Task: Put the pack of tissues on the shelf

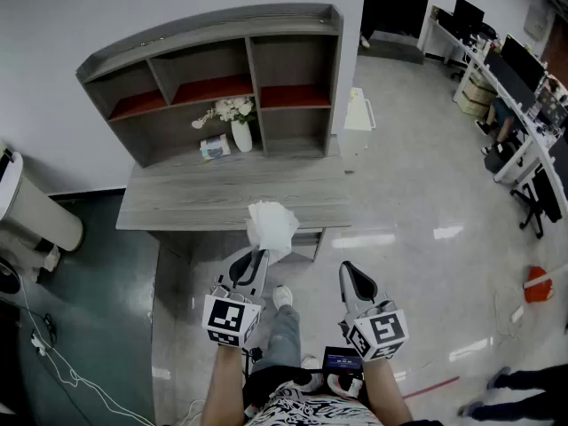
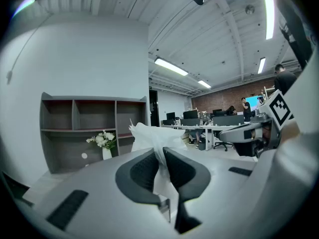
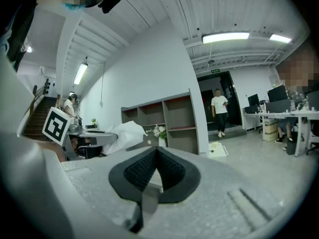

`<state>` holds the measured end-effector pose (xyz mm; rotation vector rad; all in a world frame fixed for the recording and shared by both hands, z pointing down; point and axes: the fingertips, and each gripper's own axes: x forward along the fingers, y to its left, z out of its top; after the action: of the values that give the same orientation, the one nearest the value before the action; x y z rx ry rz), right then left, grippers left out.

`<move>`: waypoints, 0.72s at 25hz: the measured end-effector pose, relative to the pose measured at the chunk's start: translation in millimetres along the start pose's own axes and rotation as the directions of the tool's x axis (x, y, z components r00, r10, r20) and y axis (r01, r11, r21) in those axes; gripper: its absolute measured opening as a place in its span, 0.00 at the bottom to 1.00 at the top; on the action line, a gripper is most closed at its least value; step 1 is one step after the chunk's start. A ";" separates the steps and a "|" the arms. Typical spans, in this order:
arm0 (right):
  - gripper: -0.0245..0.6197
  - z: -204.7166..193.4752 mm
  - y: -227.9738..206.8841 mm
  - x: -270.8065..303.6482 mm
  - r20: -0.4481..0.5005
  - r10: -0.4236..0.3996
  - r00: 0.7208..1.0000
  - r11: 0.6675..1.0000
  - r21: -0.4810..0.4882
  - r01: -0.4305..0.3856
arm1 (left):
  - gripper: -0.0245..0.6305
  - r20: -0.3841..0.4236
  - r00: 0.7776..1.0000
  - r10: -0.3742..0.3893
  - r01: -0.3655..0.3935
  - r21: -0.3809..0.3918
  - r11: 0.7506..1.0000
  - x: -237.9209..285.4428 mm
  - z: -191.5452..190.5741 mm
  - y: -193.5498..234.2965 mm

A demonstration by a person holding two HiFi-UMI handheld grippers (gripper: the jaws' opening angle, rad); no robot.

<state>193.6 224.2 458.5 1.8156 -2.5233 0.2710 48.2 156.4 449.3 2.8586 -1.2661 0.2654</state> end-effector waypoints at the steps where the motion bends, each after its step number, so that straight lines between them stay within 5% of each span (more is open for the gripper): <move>1: 0.04 0.6 11.4 -15.5 -0.001 0.010 1.000 1.000 -0.005 -0.010 | 0.08 0.004 1.000 0.005 -0.005 -0.013 1.000 -19.0 2.2 -9.7; 7: 0.04 8.9 53.4 -78.9 0.027 0.031 0.999 0.999 -0.012 -0.031 | 0.08 0.017 1.000 0.003 -0.003 -0.010 1.000 -91.8 12.3 -55.9; 18: 0.04 19.2 91.3 -94.6 0.080 0.122 0.989 0.992 -0.026 -0.121 | 0.08 0.058 0.997 0.051 -0.051 0.013 0.999 -141.2 25.5 -68.2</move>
<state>139.7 338.3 416.7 1.7024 -2.6862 0.1745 9.1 304.3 406.6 2.8692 -1.3541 0.1939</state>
